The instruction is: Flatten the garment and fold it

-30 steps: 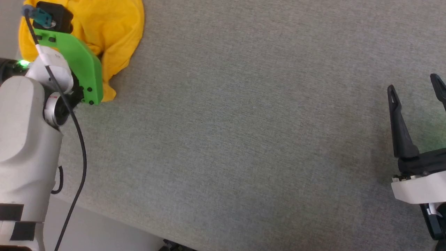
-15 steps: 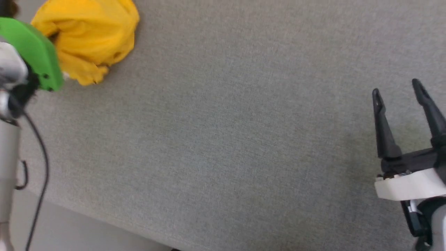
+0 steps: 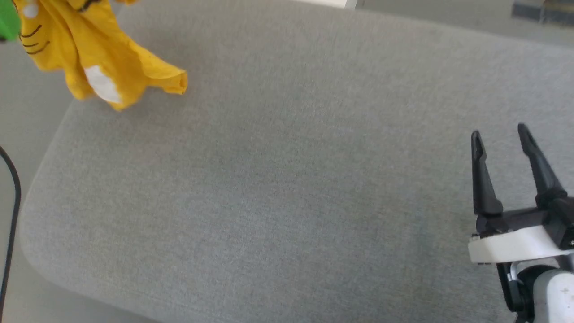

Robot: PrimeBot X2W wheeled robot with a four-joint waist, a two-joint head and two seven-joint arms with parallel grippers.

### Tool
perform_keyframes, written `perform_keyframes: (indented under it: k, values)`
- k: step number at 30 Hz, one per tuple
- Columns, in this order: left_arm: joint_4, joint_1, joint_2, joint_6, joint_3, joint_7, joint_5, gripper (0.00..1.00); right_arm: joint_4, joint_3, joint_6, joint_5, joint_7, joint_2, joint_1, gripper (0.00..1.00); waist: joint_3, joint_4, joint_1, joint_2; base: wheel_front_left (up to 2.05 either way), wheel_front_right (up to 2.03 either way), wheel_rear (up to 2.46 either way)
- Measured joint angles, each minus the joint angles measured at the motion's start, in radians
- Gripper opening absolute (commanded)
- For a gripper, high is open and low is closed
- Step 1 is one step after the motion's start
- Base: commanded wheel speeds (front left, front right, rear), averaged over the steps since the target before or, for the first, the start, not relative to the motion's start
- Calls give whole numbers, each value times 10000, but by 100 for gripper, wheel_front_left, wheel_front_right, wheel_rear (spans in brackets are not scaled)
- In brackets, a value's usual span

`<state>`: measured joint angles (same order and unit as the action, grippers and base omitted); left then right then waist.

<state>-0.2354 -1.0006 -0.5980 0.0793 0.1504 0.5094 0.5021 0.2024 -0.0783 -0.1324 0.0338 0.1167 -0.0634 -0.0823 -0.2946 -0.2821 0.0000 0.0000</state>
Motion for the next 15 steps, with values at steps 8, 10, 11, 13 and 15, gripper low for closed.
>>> perform_keyframes:
  k: [8,10,11,13,15]
  values:
    - [238,-1295,370,25,477,270,-82,0,-456,-213,0,-257,299,119,269,100,1144,296,0,0,0,0,0]
    - [259,-1561,616,111,694,353,-58,0,-514,-359,0,-387,336,121,338,100,1417,409,0,0,0,0,0]
    - [268,-1687,696,180,848,395,-29,0,-543,-431,0,-412,347,121,397,100,1543,471,0,0,0,0,0]
    - [290,-1874,961,213,993,437,192,0,-585,-573,0,-435,353,121,470,100,1748,604,-1,0,0,0,0]
    - [270,-2052,1294,253,1124,539,476,0,-589,-671,0,-439,376,123,502,100,1927,793,-1,0,0,0,0]
